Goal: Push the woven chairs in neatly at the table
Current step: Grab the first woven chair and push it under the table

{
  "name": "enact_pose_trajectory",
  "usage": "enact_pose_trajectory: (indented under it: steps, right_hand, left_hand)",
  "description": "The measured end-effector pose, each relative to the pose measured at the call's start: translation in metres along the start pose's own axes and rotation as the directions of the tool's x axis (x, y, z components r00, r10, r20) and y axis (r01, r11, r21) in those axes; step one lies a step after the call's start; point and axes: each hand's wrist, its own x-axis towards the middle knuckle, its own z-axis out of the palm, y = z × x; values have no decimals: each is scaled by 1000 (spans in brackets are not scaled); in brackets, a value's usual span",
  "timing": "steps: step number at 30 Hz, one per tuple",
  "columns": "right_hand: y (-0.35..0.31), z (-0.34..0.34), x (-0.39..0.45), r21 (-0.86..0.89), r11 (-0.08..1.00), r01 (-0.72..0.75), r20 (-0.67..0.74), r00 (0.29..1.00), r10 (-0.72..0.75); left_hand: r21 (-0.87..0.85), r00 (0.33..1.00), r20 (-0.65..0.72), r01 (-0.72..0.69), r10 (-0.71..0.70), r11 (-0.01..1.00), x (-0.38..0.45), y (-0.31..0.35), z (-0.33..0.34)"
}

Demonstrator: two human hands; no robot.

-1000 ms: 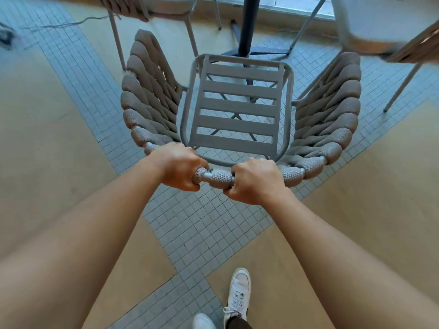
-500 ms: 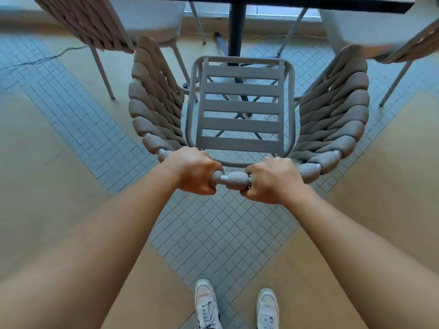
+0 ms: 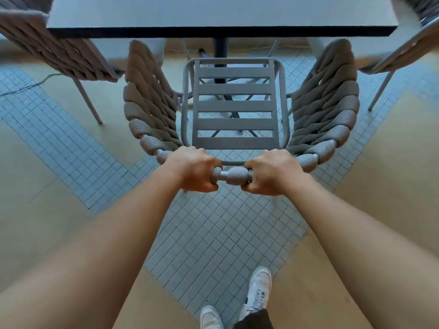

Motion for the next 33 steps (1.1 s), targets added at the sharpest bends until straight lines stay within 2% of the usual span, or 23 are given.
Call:
enact_pose_trajectory:
  steps: [3, 9, 16, 20, 22, 24, 27, 33]
  right_hand:
    - [10, -2, 11, 9, 1000, 19, 5, 1000, -19]
    - [14, -5, 11, 55, 996, 76, 79, 994, -80]
    - [13, -4, 9, 70, 992, 103, 33, 994, -106]
    - [17, -10, 5, 143, 979, 148, 44, 987, -155]
    - [28, -11, -1, 163, 972, 170, 51, 982, -180]
    - [43, -8, -7, 105, 985, 134, 22, 990, -137]
    - [57, -8, -10, -23, 995, 93, 10, 996, -93]
    - [54, -8, -1, -68, 992, 111, 48, 993, -108]
  left_hand:
    - [5, 1000, -5, 5, -5, 1000, 11, -6, -2]
    - [-40, 997, 76, 15, -12, 999, 13, -5, -6]
    - [-72, 993, 101, 70, -63, 995, 8, 7, -15]
    - [-119, 998, -42, 47, -53, 992, 4, 27, -13]
    - [-121, 988, -84, 117, -128, 986, 8, 37, -9]
    - [-78, 978, -90, 181, -188, 980, 13, 39, -4]
    - [-30, 971, -138, 193, -195, 981, 19, 35, 0]
    - [-9, 970, -201, 140, -139, 990, 18, 33, 6]
